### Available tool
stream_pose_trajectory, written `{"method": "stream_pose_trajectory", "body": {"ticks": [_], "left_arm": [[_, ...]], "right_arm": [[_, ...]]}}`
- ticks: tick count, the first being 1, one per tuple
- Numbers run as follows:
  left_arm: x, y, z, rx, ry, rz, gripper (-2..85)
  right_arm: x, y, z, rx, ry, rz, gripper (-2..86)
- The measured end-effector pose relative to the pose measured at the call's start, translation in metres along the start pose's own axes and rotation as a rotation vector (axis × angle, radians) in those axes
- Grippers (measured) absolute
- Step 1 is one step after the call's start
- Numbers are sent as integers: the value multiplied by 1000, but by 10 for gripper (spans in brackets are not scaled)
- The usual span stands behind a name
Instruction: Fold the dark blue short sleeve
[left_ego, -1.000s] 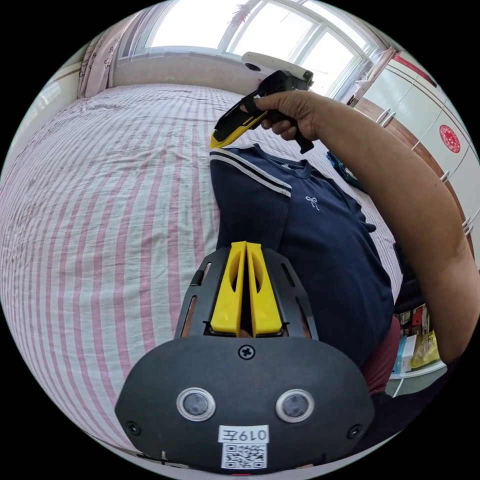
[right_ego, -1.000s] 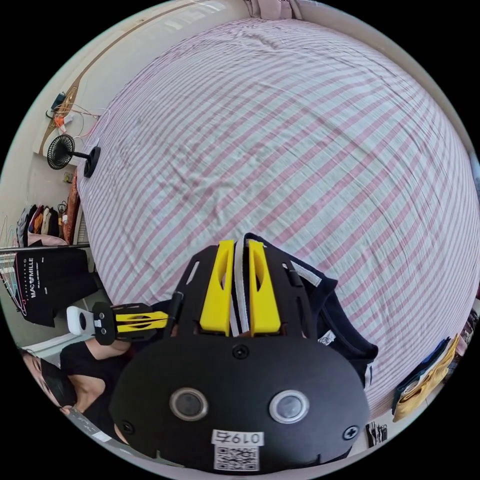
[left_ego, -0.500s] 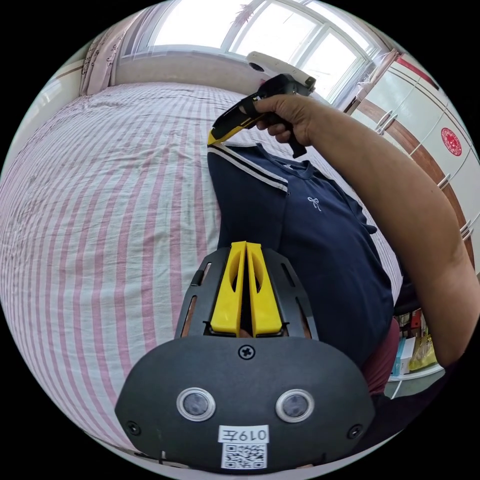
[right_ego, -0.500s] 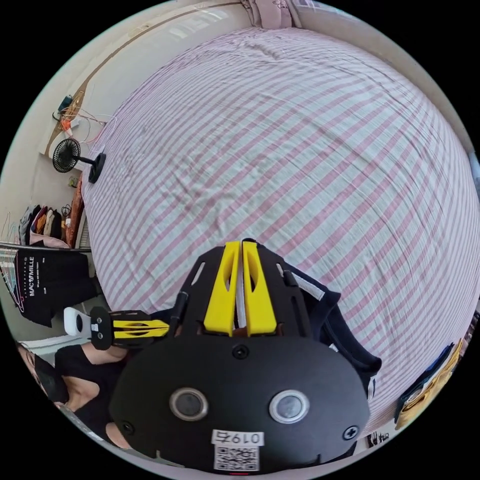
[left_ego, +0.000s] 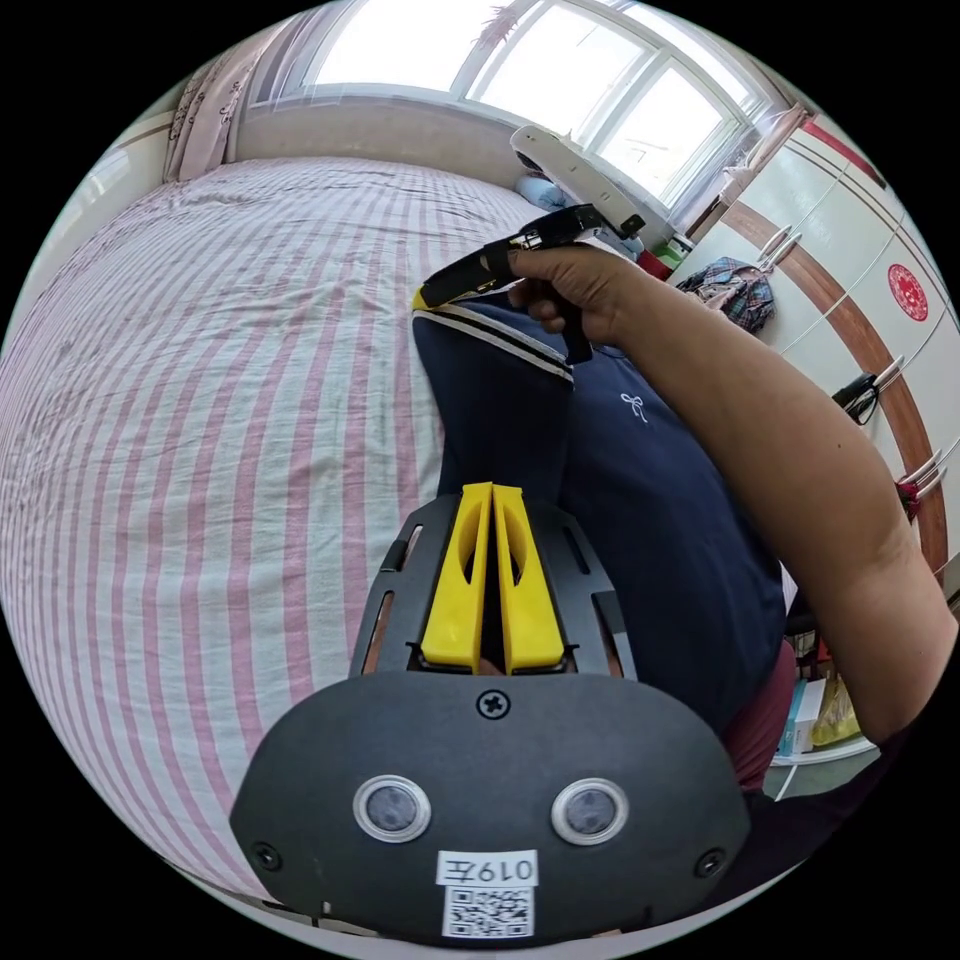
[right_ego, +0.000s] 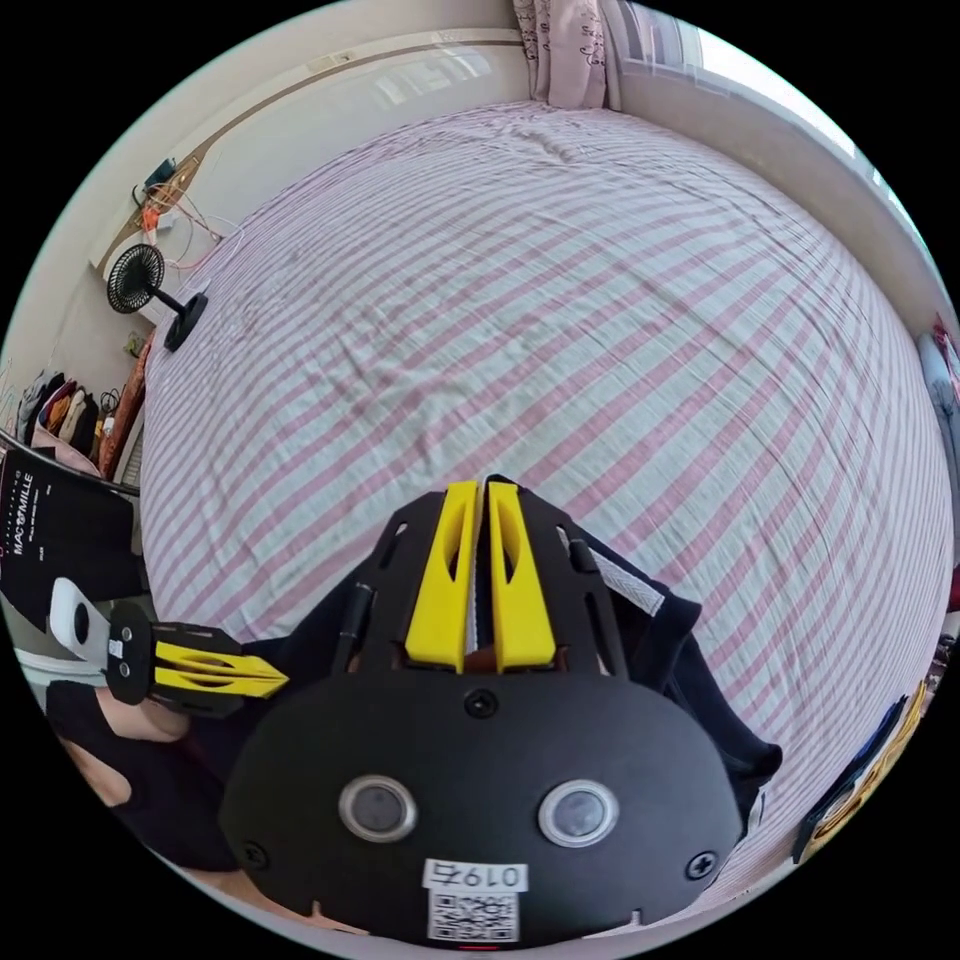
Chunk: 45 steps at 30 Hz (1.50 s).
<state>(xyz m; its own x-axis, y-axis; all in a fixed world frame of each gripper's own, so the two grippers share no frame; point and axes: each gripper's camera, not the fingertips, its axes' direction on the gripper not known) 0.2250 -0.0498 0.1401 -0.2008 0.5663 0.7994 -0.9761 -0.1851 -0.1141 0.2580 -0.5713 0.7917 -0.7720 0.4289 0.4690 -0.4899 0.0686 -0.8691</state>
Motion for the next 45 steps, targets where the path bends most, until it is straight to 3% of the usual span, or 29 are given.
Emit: {"method": "stream_pose_trajectory", "body": {"ticks": [7,15,21,27,31,36,42,45], "left_arm": [[0,1,1,-5,-10,-2,8],[-1,2,-1,-3,-6,-2,8],[-3,4,-5,9,15,-16,9],[0,6,-9,22,-6,3,9],[0,7,-9,15,2,6,10],[0,9,-11,15,3,5,10],[0,11,-14,15,9,1,9],[0,12,-15,15,8,0,8]], "right_arm": [[27,3,-17,-50,-143,15,-3],[15,34,-76,160,-117,-51,30],[5,67,-46,-8,-68,-72,87],[6,51,-49,161,-126,-24,80],[-17,14,-23,-27,17,-154,112],[-27,-5,12,-205,36,-207,137],[-28,5,42,-278,1,-214,115],[-34,17,44,-258,-63,-245,34]]}}
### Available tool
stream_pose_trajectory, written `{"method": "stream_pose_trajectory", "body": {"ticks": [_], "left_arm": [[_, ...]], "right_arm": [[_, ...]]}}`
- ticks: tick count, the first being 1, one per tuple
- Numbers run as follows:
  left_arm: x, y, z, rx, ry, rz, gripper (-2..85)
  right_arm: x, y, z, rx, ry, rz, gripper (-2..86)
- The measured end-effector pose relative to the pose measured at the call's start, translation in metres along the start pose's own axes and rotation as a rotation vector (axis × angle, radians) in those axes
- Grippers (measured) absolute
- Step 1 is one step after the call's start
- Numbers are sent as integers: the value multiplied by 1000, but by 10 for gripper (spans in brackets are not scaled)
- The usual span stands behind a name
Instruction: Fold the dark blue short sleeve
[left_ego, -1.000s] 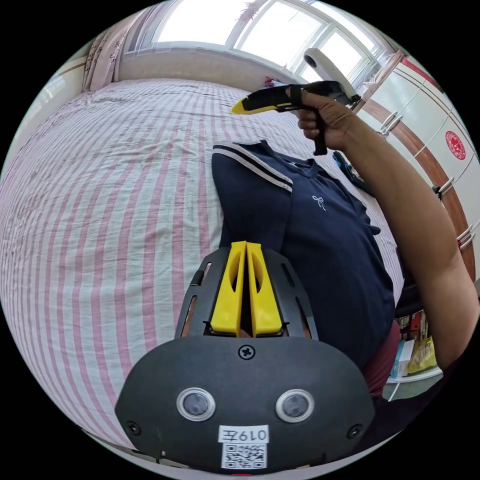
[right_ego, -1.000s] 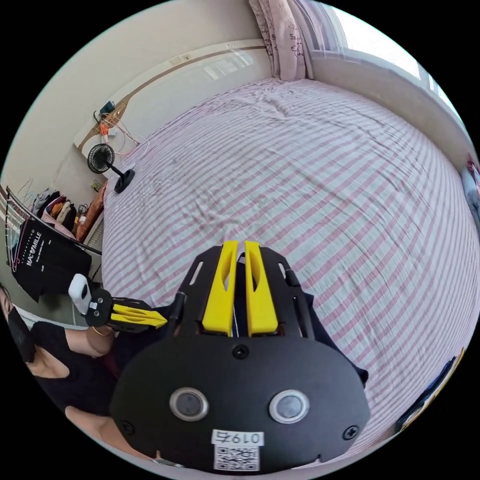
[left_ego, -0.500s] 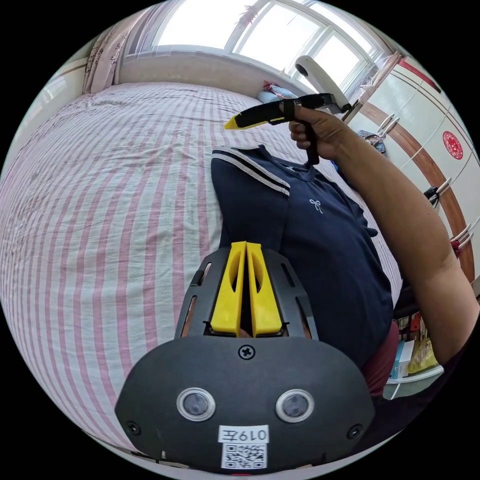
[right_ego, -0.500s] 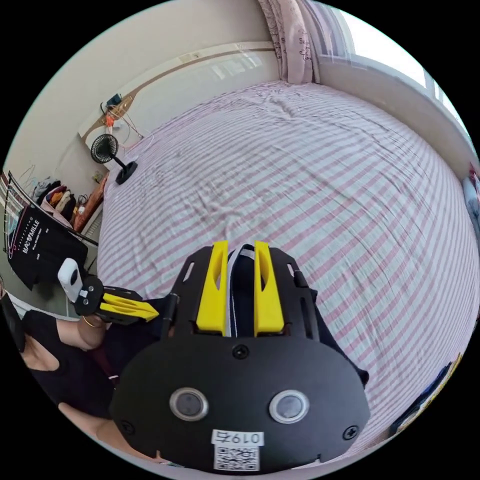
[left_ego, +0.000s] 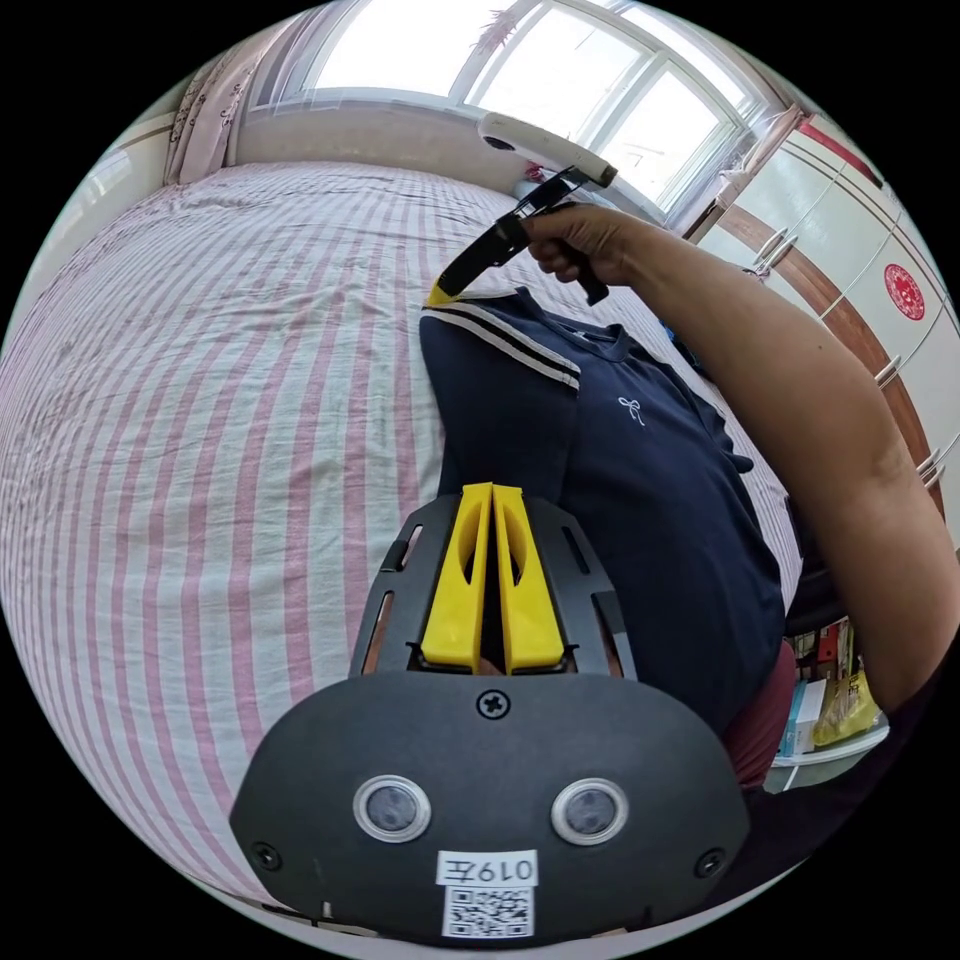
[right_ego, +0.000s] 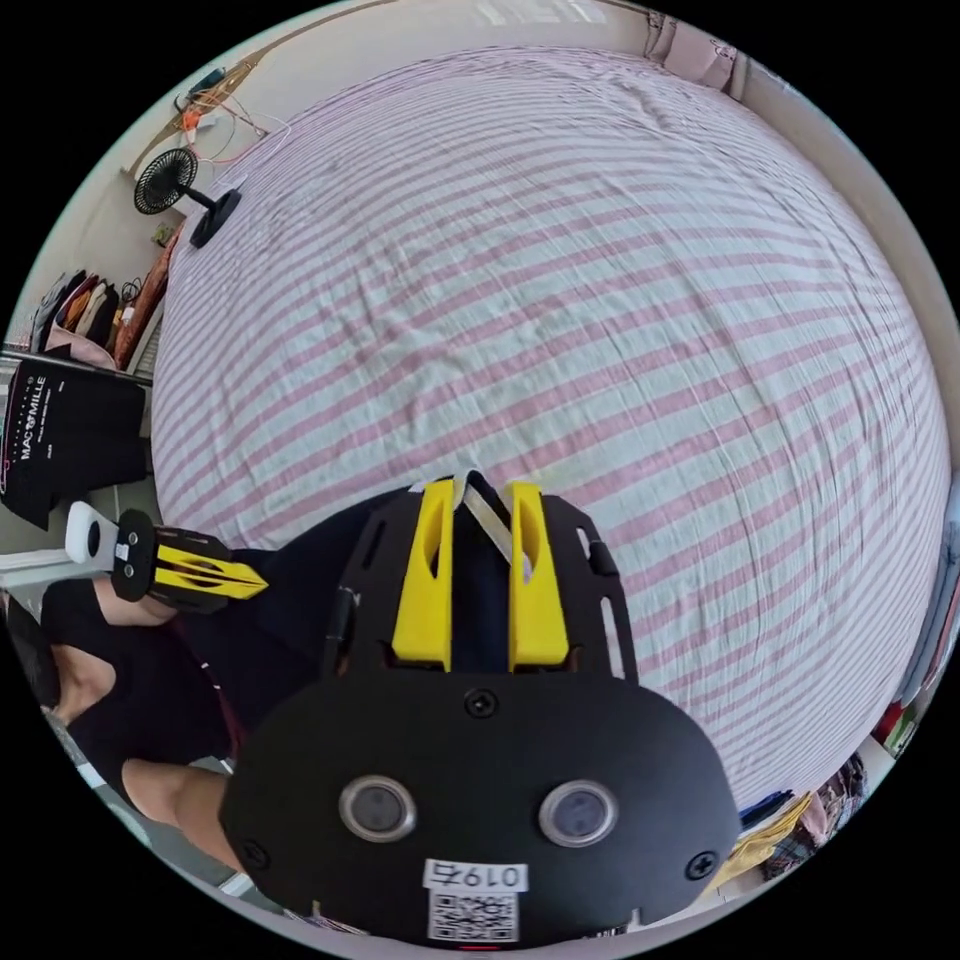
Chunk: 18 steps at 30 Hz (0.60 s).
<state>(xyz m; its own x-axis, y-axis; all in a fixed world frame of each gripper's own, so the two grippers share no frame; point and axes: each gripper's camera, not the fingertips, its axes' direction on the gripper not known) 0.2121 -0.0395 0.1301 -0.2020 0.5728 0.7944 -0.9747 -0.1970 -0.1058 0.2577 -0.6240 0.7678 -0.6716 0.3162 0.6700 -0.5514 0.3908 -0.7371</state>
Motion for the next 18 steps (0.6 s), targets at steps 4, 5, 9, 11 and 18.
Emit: {"method": "stream_pose_trajectory", "body": {"ticks": [4,5,9,11,18], "left_arm": [[2,1,-3,0,-7,2,8],[3,2,-3,1,-8,2,8],[4,3,-6,1,-11,3,8],[5,3,-7,-2,-17,4,9],[8,5,-11,-6,-22,8,9]], "right_arm": [[-17,17,13,44,42,-15,-3],[-19,20,15,57,45,-13,-4],[-33,43,31,142,73,5,-9],[-39,53,45,158,95,23,-9],[-79,93,107,173,204,36,-10]]}}
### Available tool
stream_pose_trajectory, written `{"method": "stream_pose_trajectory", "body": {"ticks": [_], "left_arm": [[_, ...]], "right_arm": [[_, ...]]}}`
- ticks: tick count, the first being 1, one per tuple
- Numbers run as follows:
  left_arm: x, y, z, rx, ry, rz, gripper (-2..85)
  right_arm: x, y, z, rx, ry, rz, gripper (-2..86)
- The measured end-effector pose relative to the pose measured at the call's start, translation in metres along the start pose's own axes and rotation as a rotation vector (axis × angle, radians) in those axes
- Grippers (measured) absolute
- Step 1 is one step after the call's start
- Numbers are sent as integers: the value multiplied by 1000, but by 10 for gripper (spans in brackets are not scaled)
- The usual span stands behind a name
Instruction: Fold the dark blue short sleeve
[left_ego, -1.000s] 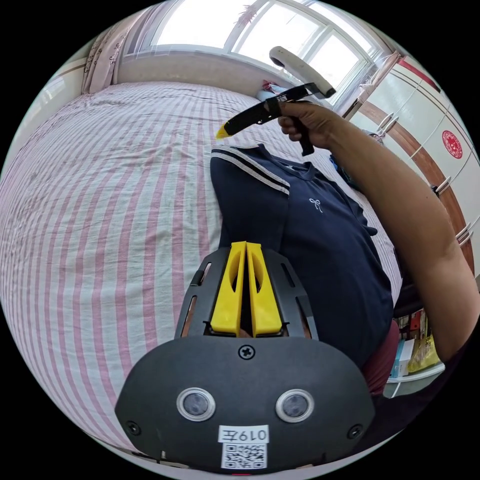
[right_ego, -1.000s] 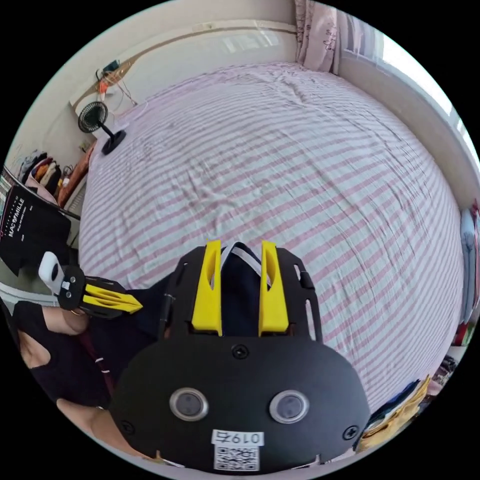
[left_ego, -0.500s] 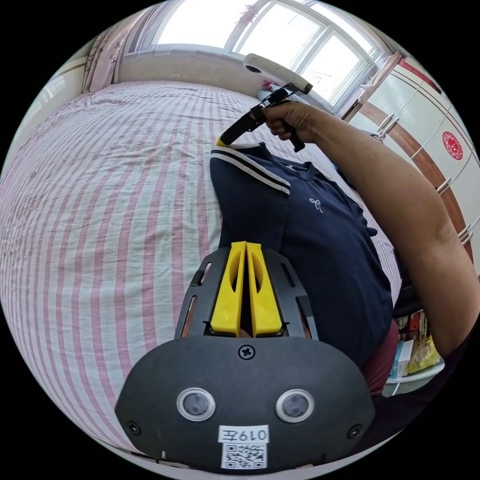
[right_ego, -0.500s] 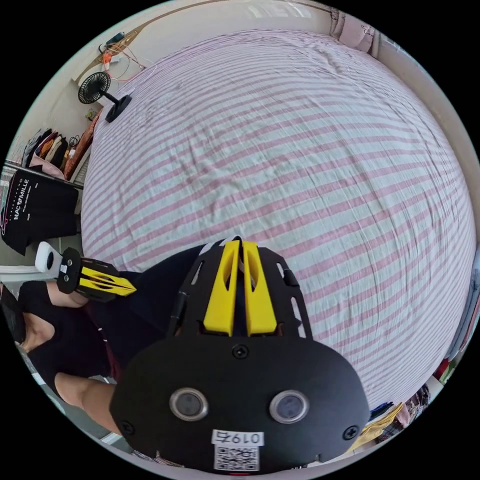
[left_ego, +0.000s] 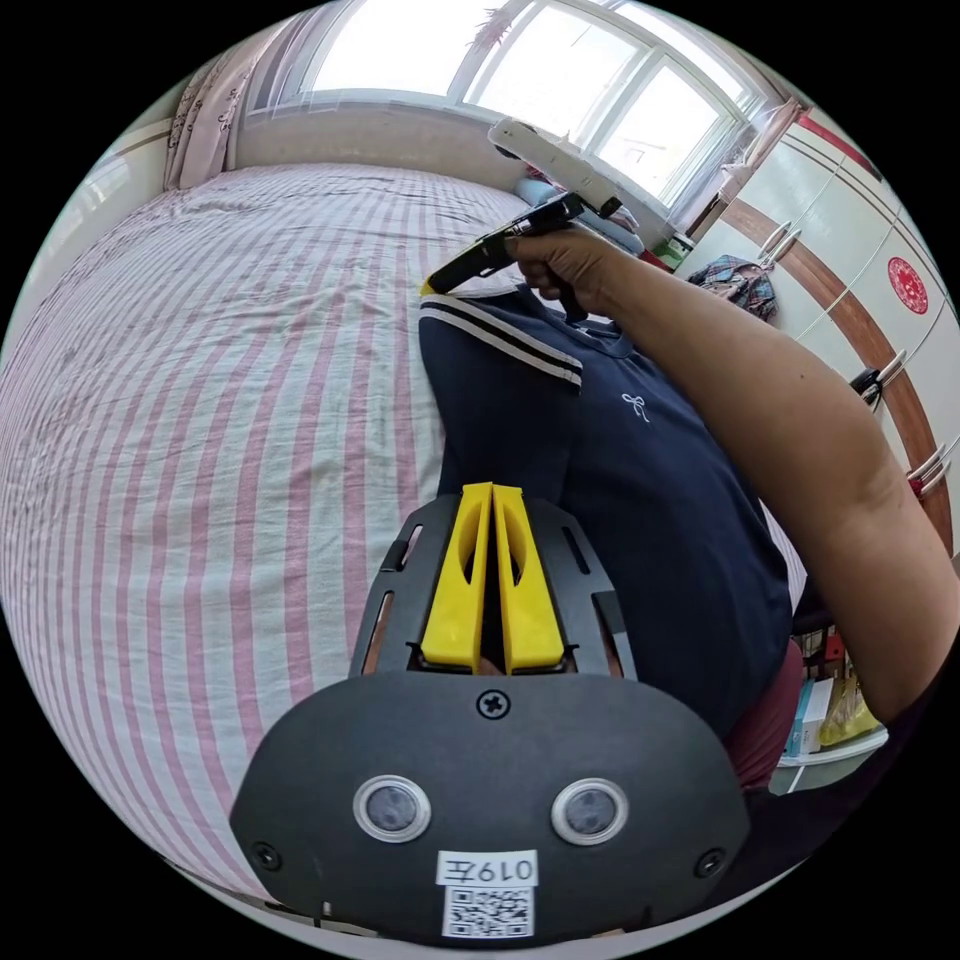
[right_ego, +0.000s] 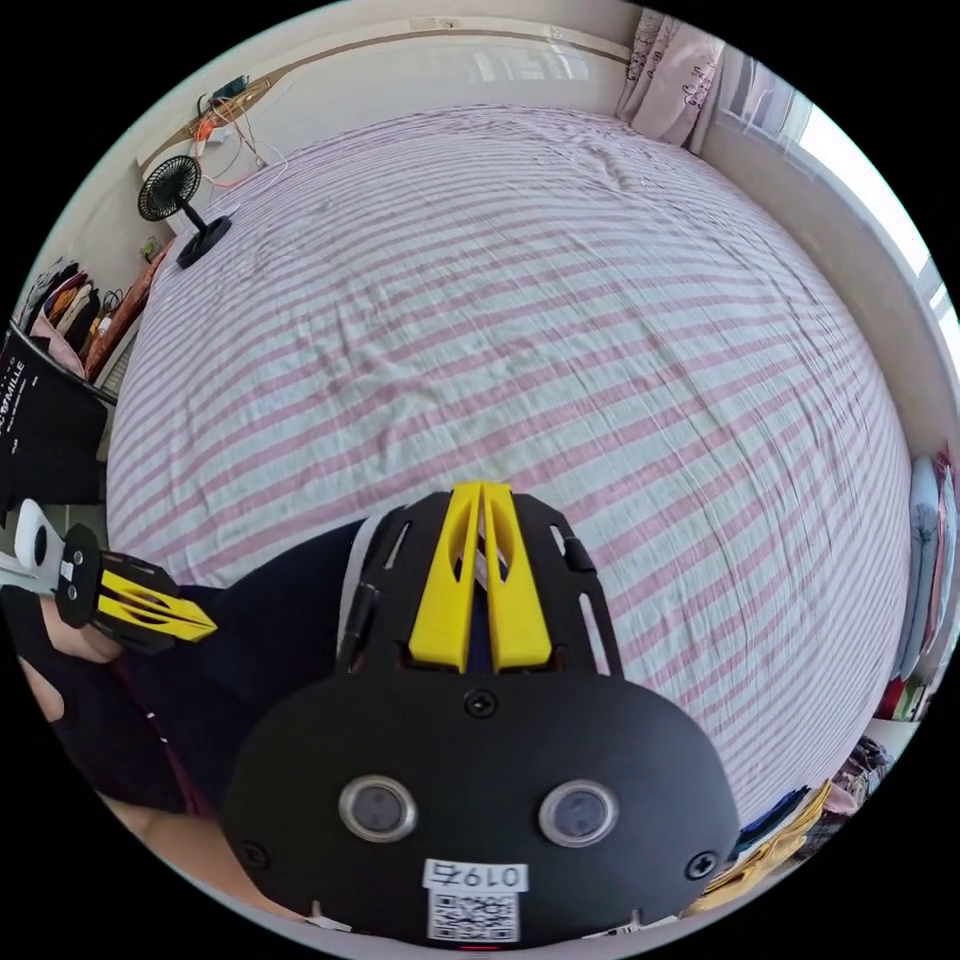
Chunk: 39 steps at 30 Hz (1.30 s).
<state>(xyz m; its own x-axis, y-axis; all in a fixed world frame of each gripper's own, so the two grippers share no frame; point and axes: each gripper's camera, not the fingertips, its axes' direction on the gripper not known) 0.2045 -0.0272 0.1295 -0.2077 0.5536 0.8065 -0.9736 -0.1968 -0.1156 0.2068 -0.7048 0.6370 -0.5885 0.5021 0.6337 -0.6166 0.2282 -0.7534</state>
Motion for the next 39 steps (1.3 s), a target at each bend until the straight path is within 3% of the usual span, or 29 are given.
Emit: {"method": "stream_pose_trajectory", "body": {"ticks": [8,11,13,16,19,24,29,30,33,35,39], "left_arm": [[3,2,-8,4,4,4,10],[5,3,-17,22,10,11,10],[6,4,-30,59,6,11,10],[3,8,-54,144,-19,-5,9],[-4,9,-61,130,-58,-23,9],[-10,5,-48,27,-52,-19,8],[6,2,-41,-47,-162,85,8],[8,2,-40,-53,-172,95,8],[6,2,-45,-52,-104,114,9],[-2,2,-49,-54,8,115,9],[-12,1,-43,-120,-51,93,12]], "right_arm": [[-57,100,-36,320,-11,9,-9],[-110,172,-56,510,39,7,-7],[-151,242,-67,774,51,68,0],[-185,316,-62,994,-223,84,41],[-230,366,-52,1010,-356,61,22],[-319,436,-42,1105,-337,72,12],[-398,465,-14,1001,-266,147,73],[-415,463,1,910,-241,168,73],[-451,455,36,680,-160,215,65],[-475,455,46,645,-118,202,71],[-518,442,69,505,-99,166,134]]}}
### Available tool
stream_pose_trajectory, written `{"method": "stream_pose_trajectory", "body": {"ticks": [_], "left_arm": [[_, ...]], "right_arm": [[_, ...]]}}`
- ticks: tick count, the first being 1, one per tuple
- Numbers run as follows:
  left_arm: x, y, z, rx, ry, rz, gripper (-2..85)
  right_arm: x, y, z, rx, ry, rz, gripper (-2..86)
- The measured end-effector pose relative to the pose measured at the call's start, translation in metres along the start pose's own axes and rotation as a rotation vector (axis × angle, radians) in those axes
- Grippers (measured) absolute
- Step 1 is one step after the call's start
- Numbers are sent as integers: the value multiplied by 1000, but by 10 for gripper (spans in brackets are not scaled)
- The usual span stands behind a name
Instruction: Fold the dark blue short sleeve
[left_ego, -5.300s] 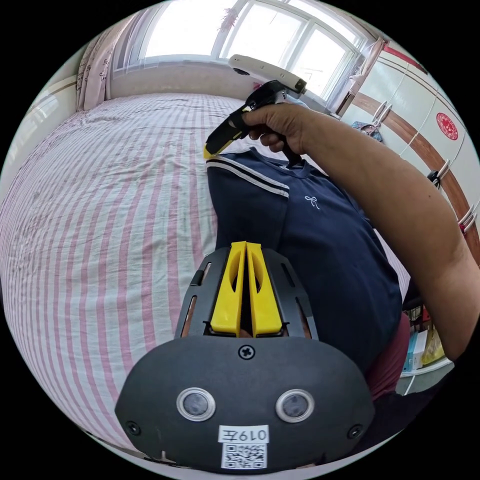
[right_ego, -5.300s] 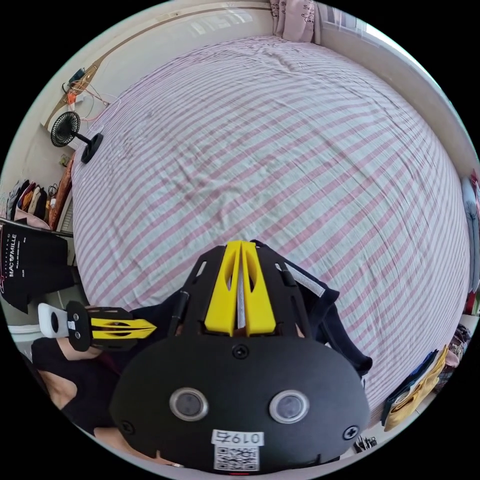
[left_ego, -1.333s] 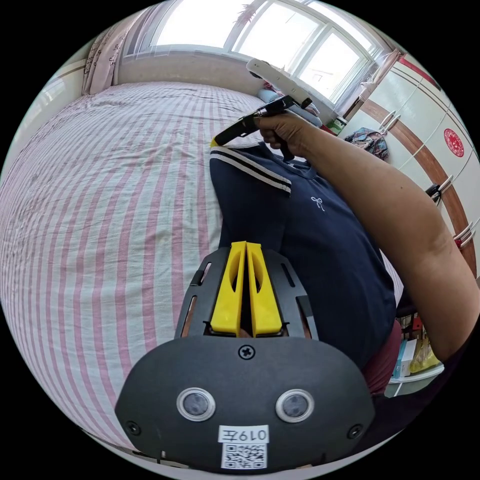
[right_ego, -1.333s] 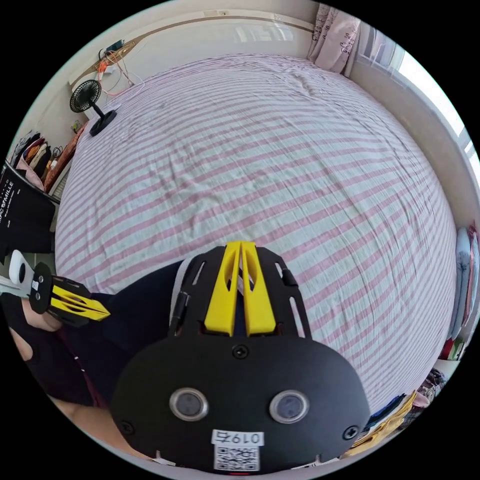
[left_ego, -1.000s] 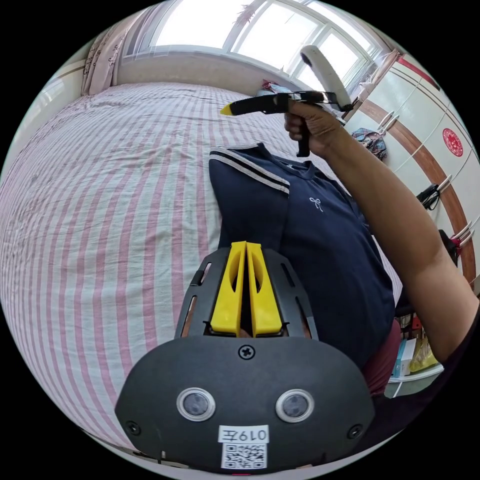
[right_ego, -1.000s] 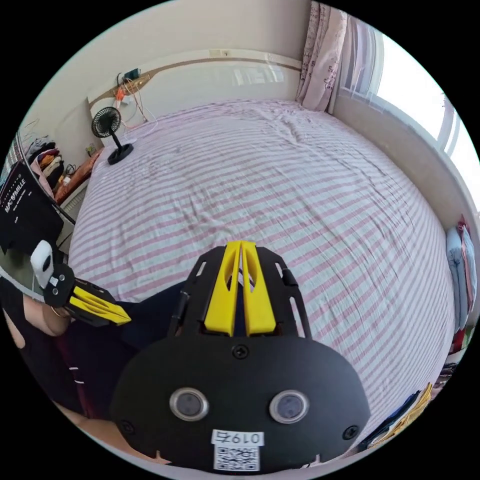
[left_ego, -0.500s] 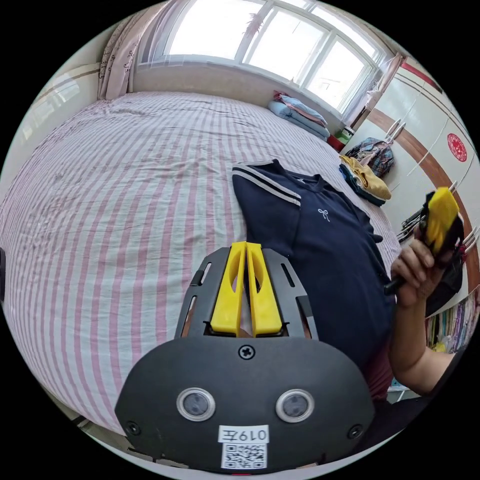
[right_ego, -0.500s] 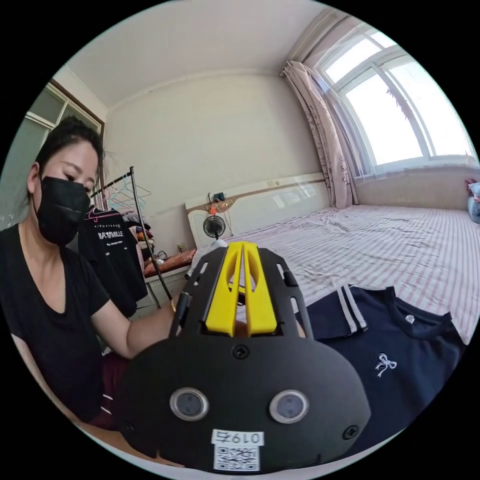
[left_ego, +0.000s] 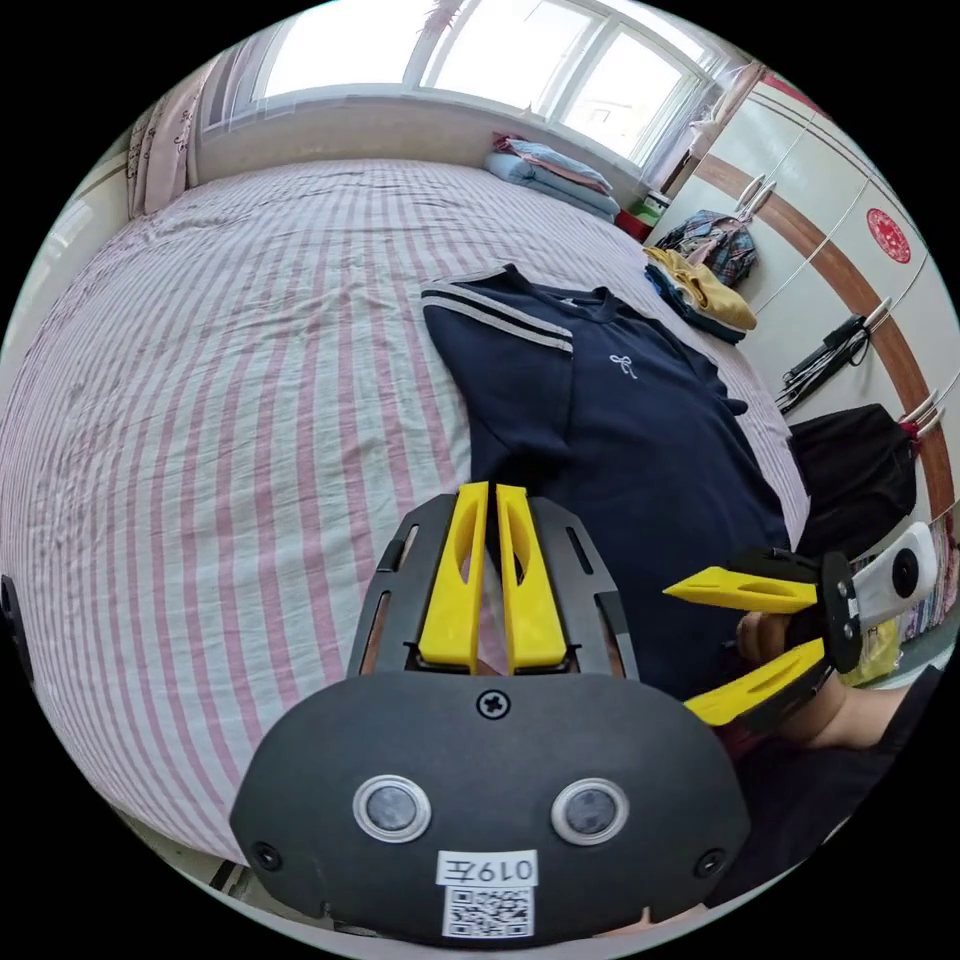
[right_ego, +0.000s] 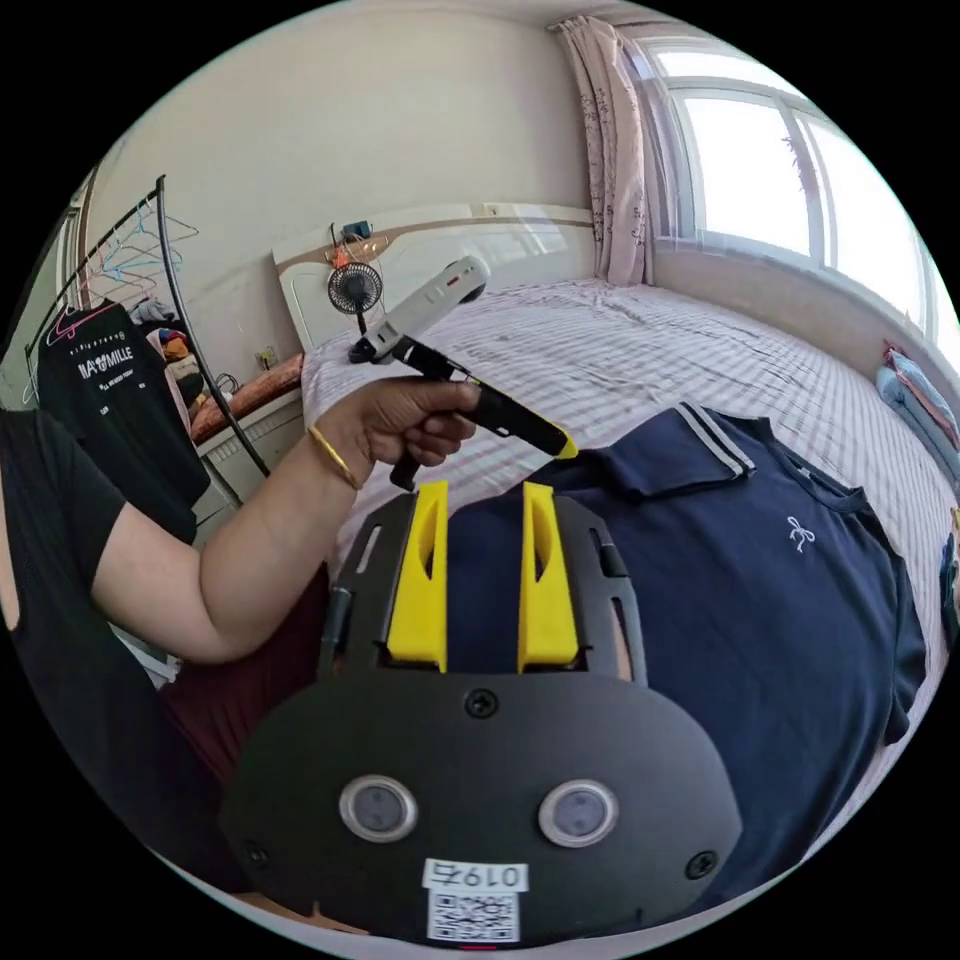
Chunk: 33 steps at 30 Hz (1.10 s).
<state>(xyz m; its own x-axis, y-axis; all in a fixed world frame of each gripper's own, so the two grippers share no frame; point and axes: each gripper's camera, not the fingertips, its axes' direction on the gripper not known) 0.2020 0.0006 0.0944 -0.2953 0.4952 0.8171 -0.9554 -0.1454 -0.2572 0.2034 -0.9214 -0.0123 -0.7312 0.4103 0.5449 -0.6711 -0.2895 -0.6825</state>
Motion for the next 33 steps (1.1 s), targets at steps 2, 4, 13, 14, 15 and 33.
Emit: {"method": "stream_pose_trajectory", "body": {"ticks": [2,4,13,14,15,33], "left_arm": [[-3,-2,0,22,27,-7,14],[-2,-5,1,25,15,-4,15],[-11,-4,-4,5,35,26,43],[-14,-4,-4,1,41,31,55],[-15,-4,-4,-3,44,31,63],[-48,-18,8,13,70,-68,17]], "right_arm": [[-13,4,11,-64,-18,-1,151],[-35,17,10,-1,3,-23,126],[-101,33,28,16,116,-75,62],[-106,33,30,16,120,-84,62],[-116,34,33,16,130,-102,62],[-219,21,76,-51,154,-115,62]]}}
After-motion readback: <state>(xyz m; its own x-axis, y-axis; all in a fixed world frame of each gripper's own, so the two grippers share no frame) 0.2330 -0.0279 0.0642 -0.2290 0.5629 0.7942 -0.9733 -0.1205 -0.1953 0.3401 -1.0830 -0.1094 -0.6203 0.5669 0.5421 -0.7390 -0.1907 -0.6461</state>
